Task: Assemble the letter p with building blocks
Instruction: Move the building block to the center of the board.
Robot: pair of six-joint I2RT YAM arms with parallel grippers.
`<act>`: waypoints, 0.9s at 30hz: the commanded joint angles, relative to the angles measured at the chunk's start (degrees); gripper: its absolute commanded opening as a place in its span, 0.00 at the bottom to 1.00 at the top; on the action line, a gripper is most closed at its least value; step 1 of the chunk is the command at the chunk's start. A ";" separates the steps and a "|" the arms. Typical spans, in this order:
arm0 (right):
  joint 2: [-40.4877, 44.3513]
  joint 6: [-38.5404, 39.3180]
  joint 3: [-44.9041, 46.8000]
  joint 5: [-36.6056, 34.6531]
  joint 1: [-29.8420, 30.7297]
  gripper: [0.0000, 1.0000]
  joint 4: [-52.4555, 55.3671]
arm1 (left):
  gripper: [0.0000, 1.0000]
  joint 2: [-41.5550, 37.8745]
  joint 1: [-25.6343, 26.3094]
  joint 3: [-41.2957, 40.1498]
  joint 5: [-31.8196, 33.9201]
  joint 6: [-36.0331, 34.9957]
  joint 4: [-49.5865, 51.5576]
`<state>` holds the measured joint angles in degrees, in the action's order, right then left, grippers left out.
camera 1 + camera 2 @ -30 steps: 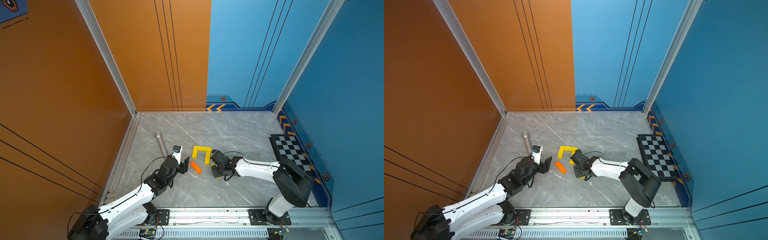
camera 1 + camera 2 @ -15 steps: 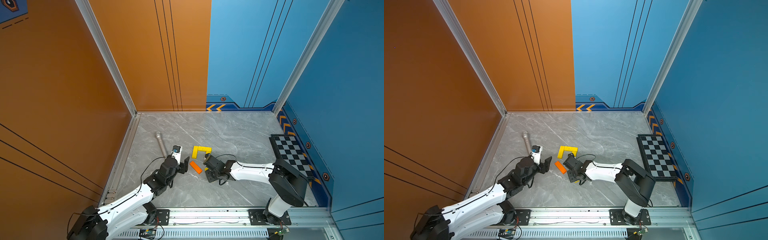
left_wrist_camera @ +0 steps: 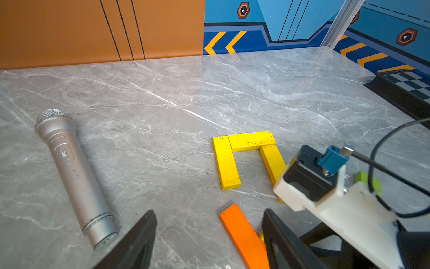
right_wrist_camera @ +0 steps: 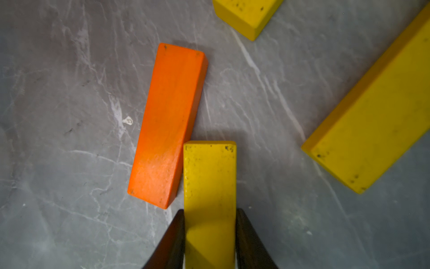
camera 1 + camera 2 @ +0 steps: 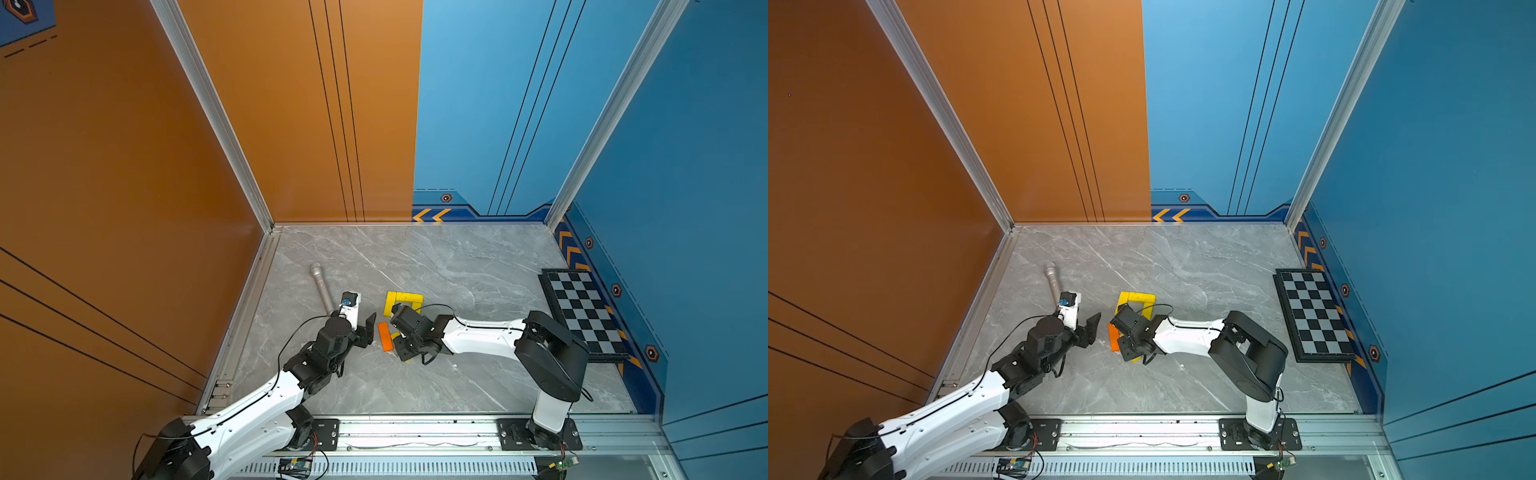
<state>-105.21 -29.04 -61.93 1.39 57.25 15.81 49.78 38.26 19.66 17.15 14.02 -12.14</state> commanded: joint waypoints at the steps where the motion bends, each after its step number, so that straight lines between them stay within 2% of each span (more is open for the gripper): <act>1: -4.74 1.81 0.05 2.83 -0.38 0.35 3.97 | 0.73 -1.40 -0.73 -0.70 1.65 0.48 1.37; 14: -10.12 6.23 -5.52 5.59 -2.71 0.35 5.27 | 0.74 -6.55 -1.43 -1.85 7.26 1.18 4.54; 27: -15.53 18.38 -12.62 -0.84 -4.57 0.36 13.94 | 0.74 -6.71 -1.74 -1.83 7.20 1.10 4.85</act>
<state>-115.44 -14.96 -76.36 4.99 53.78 20.53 43.29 37.08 18.65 23.44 14.66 -7.88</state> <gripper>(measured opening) 0.363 0.737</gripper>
